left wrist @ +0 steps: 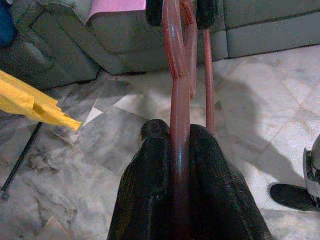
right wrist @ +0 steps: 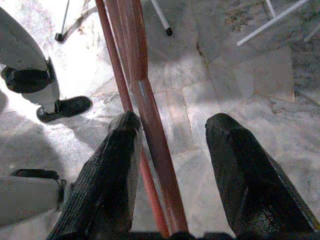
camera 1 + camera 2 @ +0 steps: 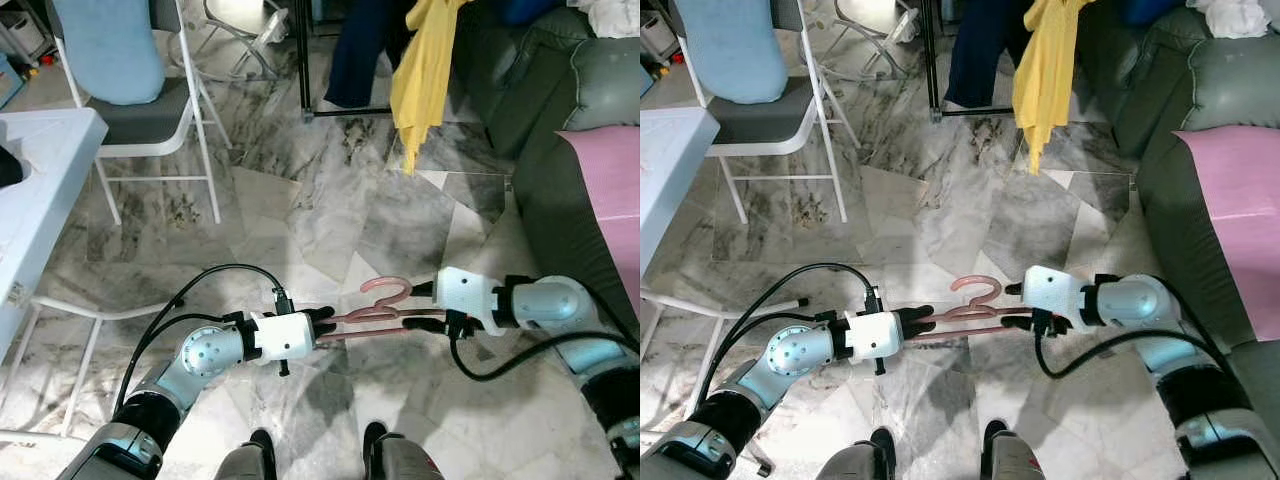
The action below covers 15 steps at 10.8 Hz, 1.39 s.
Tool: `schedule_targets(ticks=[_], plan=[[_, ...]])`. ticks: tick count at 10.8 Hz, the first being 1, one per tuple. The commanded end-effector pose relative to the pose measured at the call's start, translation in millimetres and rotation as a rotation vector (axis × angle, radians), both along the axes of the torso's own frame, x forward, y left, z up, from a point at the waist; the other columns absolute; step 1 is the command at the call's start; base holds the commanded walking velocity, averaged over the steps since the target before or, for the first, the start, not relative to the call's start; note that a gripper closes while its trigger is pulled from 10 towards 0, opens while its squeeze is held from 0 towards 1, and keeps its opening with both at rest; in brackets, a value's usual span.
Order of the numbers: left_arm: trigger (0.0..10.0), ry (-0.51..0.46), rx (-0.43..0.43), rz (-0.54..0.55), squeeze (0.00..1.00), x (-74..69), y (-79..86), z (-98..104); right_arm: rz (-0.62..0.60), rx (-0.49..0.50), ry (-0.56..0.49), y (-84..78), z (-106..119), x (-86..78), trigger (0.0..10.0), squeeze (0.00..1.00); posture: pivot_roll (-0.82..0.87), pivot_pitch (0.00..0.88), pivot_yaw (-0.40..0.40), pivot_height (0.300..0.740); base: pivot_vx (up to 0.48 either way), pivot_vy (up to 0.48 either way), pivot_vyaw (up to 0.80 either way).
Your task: Hang hanger
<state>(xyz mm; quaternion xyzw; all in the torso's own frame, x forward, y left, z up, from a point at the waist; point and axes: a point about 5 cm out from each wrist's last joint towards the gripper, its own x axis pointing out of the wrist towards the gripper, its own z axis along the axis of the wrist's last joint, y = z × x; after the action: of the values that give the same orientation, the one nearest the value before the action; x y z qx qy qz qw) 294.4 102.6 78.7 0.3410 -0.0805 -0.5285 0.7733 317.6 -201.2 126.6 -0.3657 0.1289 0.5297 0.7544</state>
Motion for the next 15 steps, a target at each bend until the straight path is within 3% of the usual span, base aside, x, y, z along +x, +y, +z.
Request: schedule_targets(ticks=[1,2,3,4,12,13,15], plan=[[10.0,0.0,0.004,-0.023,0.0,-3.5,-0.9,-0.8,0.035,-0.01,0.038,4.0,-7.2,-3.3,10.0,0.0,-0.07,0.272,0.066,0.74,0.0,0.0,0.0],[10.0,-0.002,0.0,-0.027,0.0,-4.0,-1.7,-0.3,0.048,-0.018,0.062,6.9,-11.6,-3.5,2.4,0.0,-0.07,0.271,0.066,0.74,0.0,0.0,0.0],[10.0,-0.004,-0.002,-0.032,0.0,-4.4,-2.0,0.4,0.053,-0.023,0.07,8.0,-13.3,-2.9,0.7,0.0,-0.07,0.27,0.067,0.74,0.0,0.0,0.0],[10.0,-0.005,-0.002,-0.036,0.0,-4.9,-2.2,0.4,0.052,-0.026,0.083,8.4,-15.8,-1.0,0.0,0.0,-0.06,0.274,0.067,0.74,0.0,0.0,0.0],[10.0,0.015,0.021,-0.034,0.0,-9.5,-2.5,-8.4,0.077,-0.028,0.093,6.4,-12.7,1.4,0.0,0.0,-0.07,0.274,0.068,0.74,0.0,0.0,0.0],[10.0,0.003,-0.021,0.062,1.0,-1.9,0.9,-6.3,0.048,-0.002,0.078,5.6,-15.9,0.0,0.0,0.0,-0.07,0.274,0.068,0.74,0.0,0.0,0.0],[10.0,-0.006,-0.031,0.08,1.0,-0.2,2.2,-5.5,-0.028,0.007,0.048,5.1,-25.6,-0.9,0.0,0.0,-0.07,0.274,0.07,0.74,0.0,0.0,0.0]])
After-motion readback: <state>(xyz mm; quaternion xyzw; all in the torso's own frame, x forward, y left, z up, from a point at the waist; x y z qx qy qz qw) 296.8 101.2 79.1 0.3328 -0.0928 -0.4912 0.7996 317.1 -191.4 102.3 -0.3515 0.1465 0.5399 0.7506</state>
